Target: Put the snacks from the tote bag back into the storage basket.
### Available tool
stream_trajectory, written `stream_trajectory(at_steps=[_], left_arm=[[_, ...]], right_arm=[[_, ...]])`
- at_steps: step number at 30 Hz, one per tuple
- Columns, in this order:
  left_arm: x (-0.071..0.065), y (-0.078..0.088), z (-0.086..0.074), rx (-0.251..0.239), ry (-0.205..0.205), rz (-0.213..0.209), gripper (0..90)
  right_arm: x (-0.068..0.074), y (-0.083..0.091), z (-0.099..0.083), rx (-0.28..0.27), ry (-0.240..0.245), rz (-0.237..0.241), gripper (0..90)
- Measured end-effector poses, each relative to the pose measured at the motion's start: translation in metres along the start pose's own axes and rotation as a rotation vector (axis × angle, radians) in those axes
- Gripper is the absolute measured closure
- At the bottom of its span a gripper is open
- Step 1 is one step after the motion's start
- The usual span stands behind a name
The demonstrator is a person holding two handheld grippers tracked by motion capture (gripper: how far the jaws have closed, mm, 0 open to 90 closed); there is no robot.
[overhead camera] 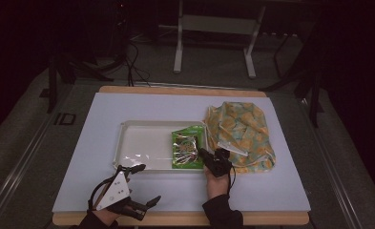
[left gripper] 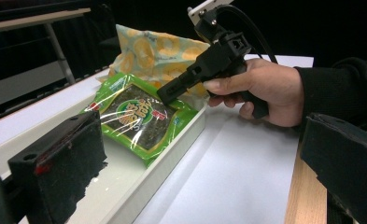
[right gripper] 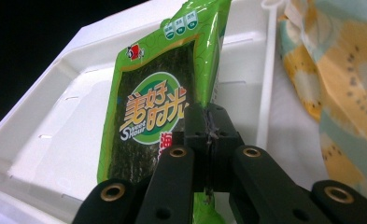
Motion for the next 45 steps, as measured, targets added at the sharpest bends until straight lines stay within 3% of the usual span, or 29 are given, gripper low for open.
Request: stream_trajectory(at_steps=[12,22,31,42,45], left_arm=[[0.000,0.000,0.000,0.001,0.001,0.001,0.4],[0.001,0.000,0.000,0.000,0.001,0.002,0.4],[0.001,0.001,0.001,0.000,0.004,0.001,0.4],[0.001,0.000,0.000,0.002,0.000,-0.001,0.4],[0.001,0.000,0.000,0.003,0.003,-0.001,0.4]], right_arm=[[-0.001,-0.004,-0.006,0.037,0.032,-0.026,88.2],[0.000,-0.007,-0.006,0.062,0.063,-0.037,80.6],[0.005,0.000,0.011,0.037,0.108,-0.042,77.2],[0.017,0.002,0.021,0.068,0.198,-0.031,70.8],[0.021,0.003,0.029,0.075,0.224,-0.030,63.5]])
Point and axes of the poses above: each handheld gripper's, and its own axes: y roughly backward along the jaws, z roughly out of its top, x roughly to its left, the point moved 5 cm from there along -y, roughly forward along the jaws, and after that the axes turned 10 degrees about -y, right-handed, at the moved point
